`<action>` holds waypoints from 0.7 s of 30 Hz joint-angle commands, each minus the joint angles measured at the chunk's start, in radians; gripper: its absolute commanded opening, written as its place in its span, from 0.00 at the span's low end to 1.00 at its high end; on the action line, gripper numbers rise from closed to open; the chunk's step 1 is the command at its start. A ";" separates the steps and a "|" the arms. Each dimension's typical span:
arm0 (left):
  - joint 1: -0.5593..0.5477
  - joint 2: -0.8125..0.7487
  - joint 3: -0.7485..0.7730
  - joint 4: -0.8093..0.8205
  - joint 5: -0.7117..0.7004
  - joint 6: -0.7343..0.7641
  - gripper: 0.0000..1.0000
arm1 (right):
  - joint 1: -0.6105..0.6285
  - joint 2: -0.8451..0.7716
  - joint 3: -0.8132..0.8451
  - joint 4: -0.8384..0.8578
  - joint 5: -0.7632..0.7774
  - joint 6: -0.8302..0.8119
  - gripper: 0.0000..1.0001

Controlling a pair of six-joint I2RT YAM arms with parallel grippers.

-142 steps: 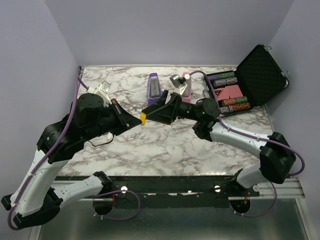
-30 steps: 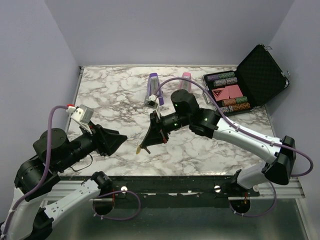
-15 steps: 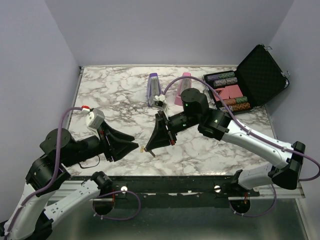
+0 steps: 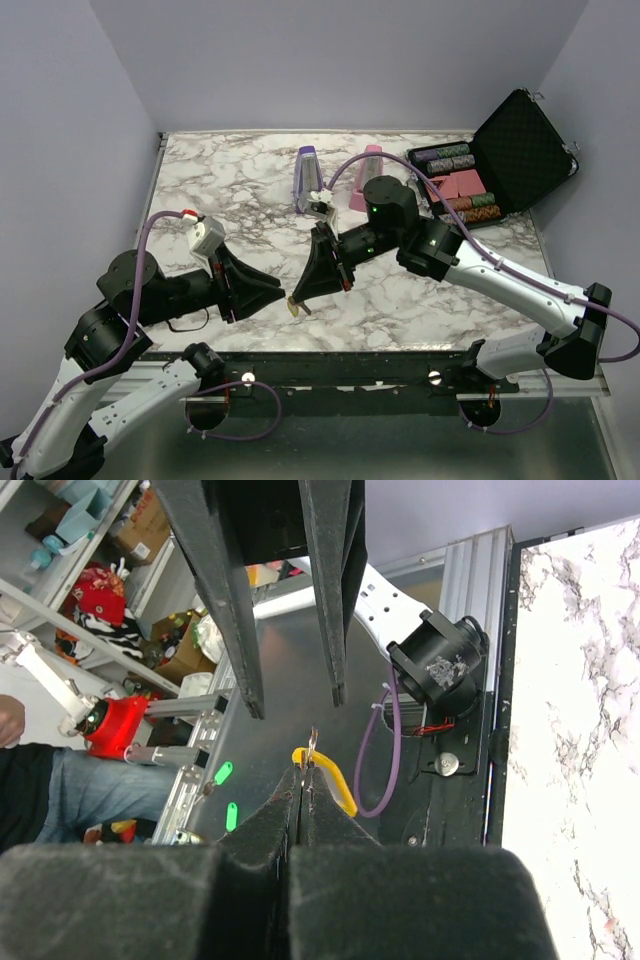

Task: Remove the keys from the keyring

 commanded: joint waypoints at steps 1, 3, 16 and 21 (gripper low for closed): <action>0.004 0.010 -0.012 0.036 0.048 -0.004 0.36 | 0.009 -0.030 0.010 0.024 -0.030 0.007 0.01; 0.004 0.014 -0.015 0.041 0.053 -0.007 0.33 | 0.010 -0.033 0.007 0.027 -0.027 0.010 0.01; 0.004 0.056 -0.007 0.042 0.100 -0.012 0.19 | 0.010 -0.053 0.003 0.037 -0.025 0.018 0.01; 0.004 0.071 0.014 0.027 0.109 -0.006 0.19 | 0.010 -0.053 0.003 0.034 -0.025 0.021 0.01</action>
